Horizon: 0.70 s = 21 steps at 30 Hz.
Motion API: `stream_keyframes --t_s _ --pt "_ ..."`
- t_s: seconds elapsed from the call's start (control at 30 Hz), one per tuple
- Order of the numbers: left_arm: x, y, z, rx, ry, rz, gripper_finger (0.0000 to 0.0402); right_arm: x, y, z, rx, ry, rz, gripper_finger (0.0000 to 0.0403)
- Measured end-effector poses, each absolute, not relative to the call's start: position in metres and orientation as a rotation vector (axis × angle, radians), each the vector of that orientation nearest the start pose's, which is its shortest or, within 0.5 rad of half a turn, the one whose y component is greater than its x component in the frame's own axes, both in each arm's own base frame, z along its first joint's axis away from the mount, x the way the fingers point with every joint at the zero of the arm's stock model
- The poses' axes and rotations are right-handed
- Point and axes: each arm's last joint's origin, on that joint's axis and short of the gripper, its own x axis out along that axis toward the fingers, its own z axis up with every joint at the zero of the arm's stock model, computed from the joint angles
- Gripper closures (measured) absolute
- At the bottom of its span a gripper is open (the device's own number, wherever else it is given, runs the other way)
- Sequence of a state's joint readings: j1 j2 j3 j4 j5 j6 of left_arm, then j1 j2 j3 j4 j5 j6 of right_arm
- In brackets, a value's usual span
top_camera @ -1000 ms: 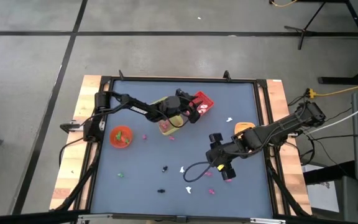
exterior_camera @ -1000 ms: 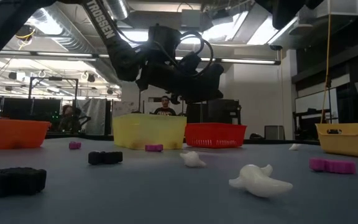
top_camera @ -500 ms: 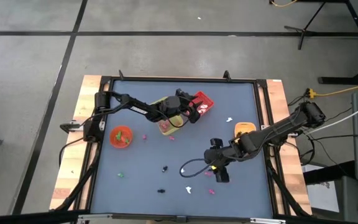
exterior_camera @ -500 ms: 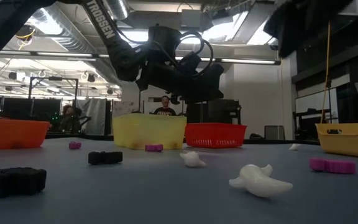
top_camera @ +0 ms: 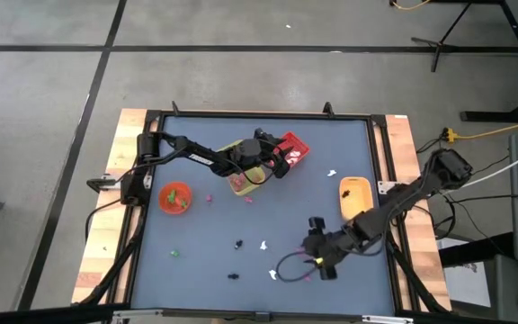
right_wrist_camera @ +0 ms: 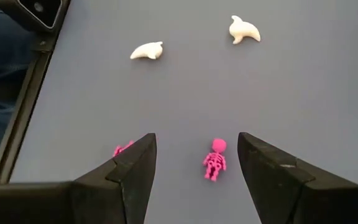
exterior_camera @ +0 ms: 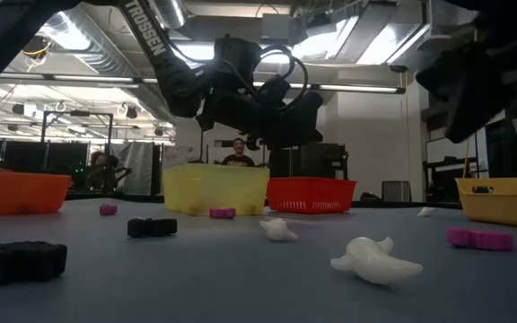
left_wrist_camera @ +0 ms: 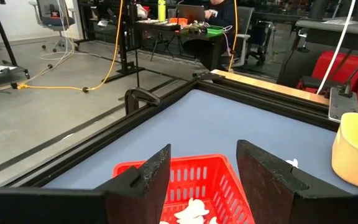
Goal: Sort Halloween decoration
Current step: Put the pink skeleton toy into the yellow bin
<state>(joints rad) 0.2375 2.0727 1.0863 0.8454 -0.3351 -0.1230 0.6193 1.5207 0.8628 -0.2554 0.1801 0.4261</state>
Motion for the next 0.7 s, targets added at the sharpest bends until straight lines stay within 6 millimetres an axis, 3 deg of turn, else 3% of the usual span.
stream_keyframes --t_s 0.2,0.47,0.7 --pt "0.412 0.110 0.150 -0.112 0.108 0.579 0.0234 0.239 0.178 0.165 -0.026 0.901 0.192 0.0178" --pt "0.412 0.109 0.150 -0.113 0.108 0.575 0.0234 0.246 0.180 0.132 -0.087 0.960 0.125 0.0178" --pt "0.412 0.109 0.150 -0.113 0.109 0.574 0.0234 0.247 0.180 0.123 -0.079 0.978 0.080 0.0178"
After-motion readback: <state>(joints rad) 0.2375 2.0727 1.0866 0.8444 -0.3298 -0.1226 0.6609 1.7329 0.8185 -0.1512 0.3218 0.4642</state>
